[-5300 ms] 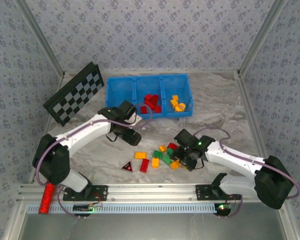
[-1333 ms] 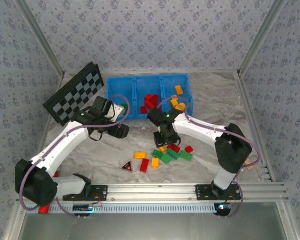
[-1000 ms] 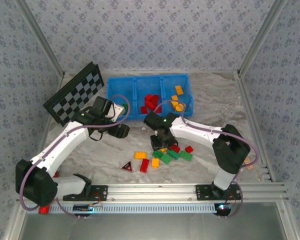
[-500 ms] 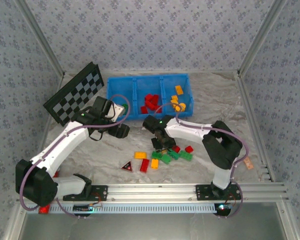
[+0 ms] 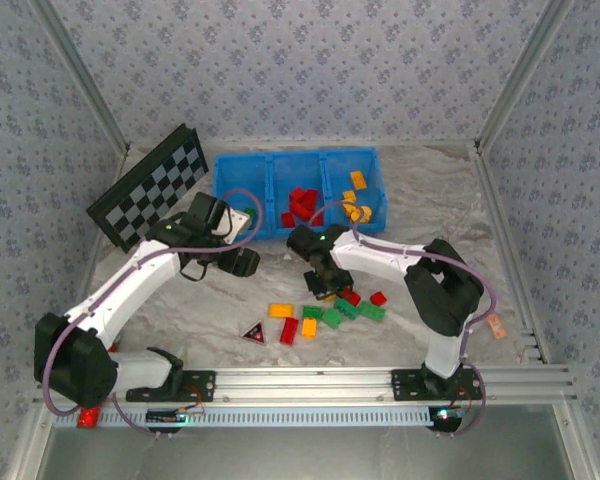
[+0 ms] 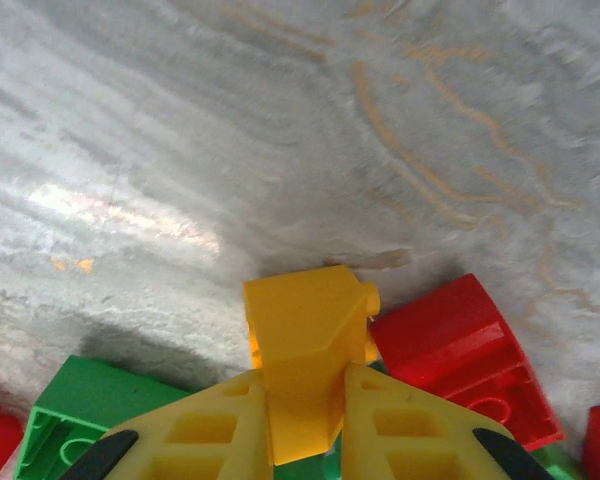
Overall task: Sort the legos into containers by color
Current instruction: Pick up the lego from the bottom-center of the table, then place the lego in the container.
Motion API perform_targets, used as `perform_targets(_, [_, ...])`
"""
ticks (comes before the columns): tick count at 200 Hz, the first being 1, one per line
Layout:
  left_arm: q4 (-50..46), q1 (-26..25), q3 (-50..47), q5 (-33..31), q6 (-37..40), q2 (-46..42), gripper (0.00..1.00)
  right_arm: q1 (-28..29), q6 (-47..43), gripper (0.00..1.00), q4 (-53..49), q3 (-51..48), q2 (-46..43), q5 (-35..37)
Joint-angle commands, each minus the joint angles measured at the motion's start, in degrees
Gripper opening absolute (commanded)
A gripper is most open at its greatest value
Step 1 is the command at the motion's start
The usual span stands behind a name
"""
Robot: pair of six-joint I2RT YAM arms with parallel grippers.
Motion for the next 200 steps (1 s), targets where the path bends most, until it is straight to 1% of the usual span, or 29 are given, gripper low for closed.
perform_targets(1, [-1.01, 0.28, 2.52, 0.67, 0.31, 0.83, 0.88, -3.11, -3.07, 0.20, -3.69, 3.73, -1.38, 2.14])
perform_targets(40, [-1.38, 0.29, 3.02, 0.44, 0.41, 1.69, 0.88, -10.26, -8.20, 0.20, -6.41, 9.80, -5.39, 2.79])
perform_targets(63, [-1.97, 0.29, 3.69, 0.04, 0.57, 2.23, 0.88, -15.65, -12.21, 0.20, -6.79, 14.38, -5.49, 3.44])
perform_targets(78, [-2.29, 0.29, 4.29, -0.04, 0.75, 2.82, 0.88, -18.75, -15.19, 0.20, -6.57, 18.14, -4.11, 5.37])
perform_targets(97, [-2.76, 0.29, 5.01, -0.13, 0.84, 3.67, 0.88, -22.39, -18.05, 0.20, -5.44, 23.26, -0.58, 6.83])
perform_targets(126, [-3.25, 0.35, 5.49, -0.73, 0.98, 4.26, 0.88, -26.56, -20.03, 0.20, -1.85, 30.88, 6.98, 7.01])
perform_targets(137, [-3.46, 0.29, 5.64, -0.99, 1.08, 4.34, 0.88, -27.69, -20.22, 0.20, -0.55, 33.97, 10.17, 5.82])
perform_targets(155, [-3.94, 0.30, 6.06, -1.28, 1.32, 4.60, 0.88, -28.51, -20.57, 0.20, 0.94, 39.76, 15.75, 4.47])
perform_targets(200, [-4.96, 0.38, 7.41, -1.81, 1.89, 6.61, 0.88, -30.07, -19.97, 0.20, 0.21, 56.90, 30.60, 0.96])
